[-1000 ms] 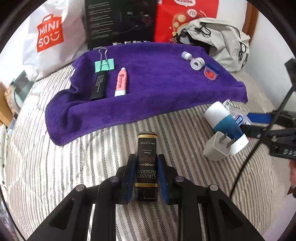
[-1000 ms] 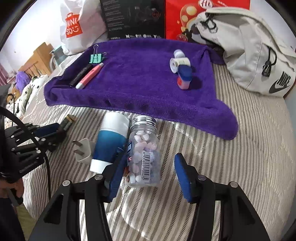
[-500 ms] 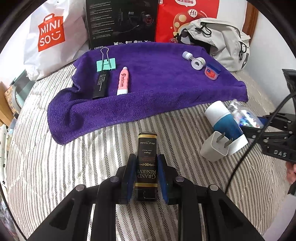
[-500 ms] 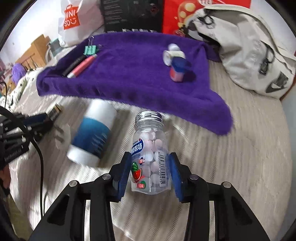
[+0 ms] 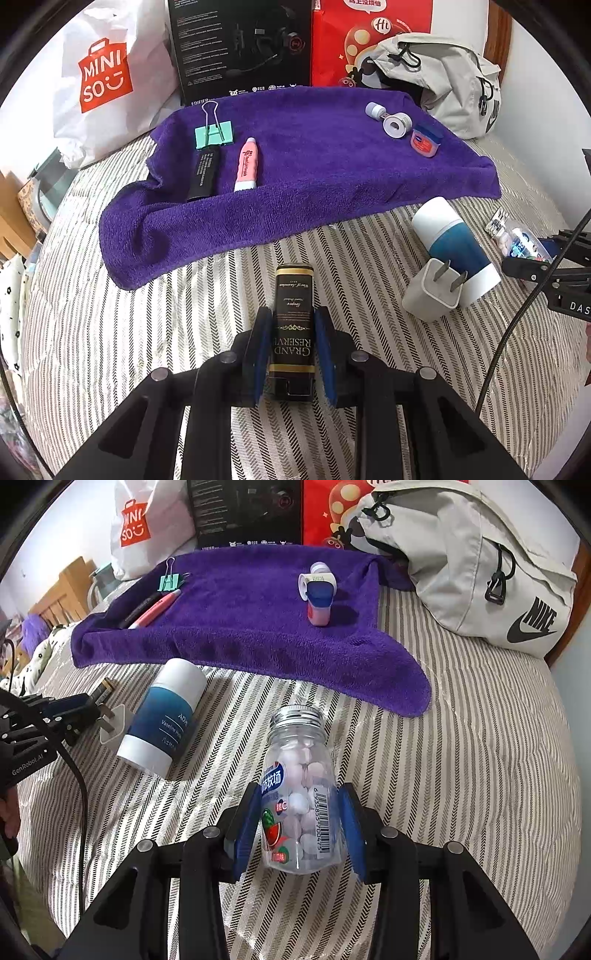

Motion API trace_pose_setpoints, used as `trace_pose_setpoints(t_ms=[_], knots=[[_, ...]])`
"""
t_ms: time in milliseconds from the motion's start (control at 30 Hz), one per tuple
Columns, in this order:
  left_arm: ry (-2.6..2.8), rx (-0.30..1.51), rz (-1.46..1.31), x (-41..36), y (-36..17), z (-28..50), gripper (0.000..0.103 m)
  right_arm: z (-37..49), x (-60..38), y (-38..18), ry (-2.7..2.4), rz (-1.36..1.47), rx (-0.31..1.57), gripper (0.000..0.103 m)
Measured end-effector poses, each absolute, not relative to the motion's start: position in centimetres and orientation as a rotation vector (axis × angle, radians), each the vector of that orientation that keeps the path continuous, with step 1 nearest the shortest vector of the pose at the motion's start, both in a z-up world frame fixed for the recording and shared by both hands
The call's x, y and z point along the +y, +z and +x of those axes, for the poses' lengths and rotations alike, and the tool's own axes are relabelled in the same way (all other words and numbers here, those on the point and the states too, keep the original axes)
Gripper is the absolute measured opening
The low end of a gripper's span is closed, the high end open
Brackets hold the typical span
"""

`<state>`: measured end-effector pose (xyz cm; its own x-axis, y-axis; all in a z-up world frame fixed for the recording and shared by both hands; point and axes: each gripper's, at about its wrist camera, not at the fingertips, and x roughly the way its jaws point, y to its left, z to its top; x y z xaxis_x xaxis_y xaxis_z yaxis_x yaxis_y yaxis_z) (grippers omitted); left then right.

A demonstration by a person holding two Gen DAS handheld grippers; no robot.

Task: Organize rigid objects
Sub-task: 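Grasp the black Grand Reserve box with the left gripper while the right gripper grasps the clear candy jar, then place the black box on the towel with the left gripper while the right gripper places the candy jar there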

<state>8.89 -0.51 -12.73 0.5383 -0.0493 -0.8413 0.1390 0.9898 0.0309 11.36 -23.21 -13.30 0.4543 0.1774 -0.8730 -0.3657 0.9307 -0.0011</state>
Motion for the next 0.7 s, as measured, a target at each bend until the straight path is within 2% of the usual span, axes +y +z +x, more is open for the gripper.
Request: trace_pose_setpoints(t_ms=[700], knots=[[-0.122,1.017,0.011,1.3,-10.6,8.2,0.022,10.3,-25.3,-12.1,0.406,-0.117,1.074,0.041]])
